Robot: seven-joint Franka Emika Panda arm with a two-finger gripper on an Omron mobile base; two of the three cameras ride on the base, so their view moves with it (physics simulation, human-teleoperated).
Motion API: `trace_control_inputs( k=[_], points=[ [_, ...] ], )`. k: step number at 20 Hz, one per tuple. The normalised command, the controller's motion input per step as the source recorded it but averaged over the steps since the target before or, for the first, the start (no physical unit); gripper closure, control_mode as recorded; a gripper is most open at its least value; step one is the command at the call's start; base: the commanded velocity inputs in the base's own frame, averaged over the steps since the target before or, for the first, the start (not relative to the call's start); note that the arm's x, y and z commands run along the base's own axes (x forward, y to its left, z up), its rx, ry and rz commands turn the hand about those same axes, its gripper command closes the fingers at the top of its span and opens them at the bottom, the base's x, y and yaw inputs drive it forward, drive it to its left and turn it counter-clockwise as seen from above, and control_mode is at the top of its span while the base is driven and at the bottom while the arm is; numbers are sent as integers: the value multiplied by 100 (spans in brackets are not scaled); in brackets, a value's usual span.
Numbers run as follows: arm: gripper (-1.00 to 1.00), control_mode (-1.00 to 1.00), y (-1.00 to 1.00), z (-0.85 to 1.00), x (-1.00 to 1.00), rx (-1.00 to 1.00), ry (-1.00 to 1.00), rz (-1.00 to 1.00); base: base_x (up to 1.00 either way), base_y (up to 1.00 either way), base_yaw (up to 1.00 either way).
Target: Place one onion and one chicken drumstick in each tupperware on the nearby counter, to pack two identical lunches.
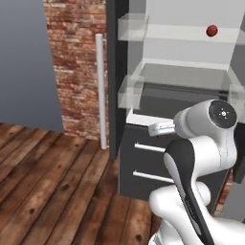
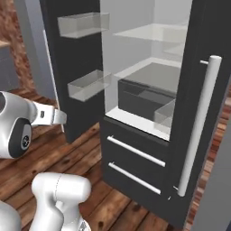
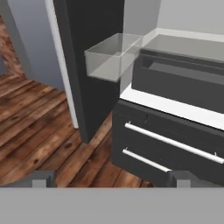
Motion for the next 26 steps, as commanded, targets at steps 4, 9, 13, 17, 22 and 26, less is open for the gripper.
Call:
trace_control_inputs(
  k=[4,9,13,17,22,26],
  points=[
    [-100,100,0,0,0,0,0,0,-3,8,-39],
    [-100,100,0,0,0,0,0,0,0,2,-45],
    [-100,100,0,0,0,0,0,0,0,1,-46],
    [-100,100,0,0,0,0,0,0,6,31,-41],
    [-100,100,0,0,0,0,0,0,36,53,-23],
    [-100,100,0,0,0,0,0,0,41,28,-15]
  ],
)
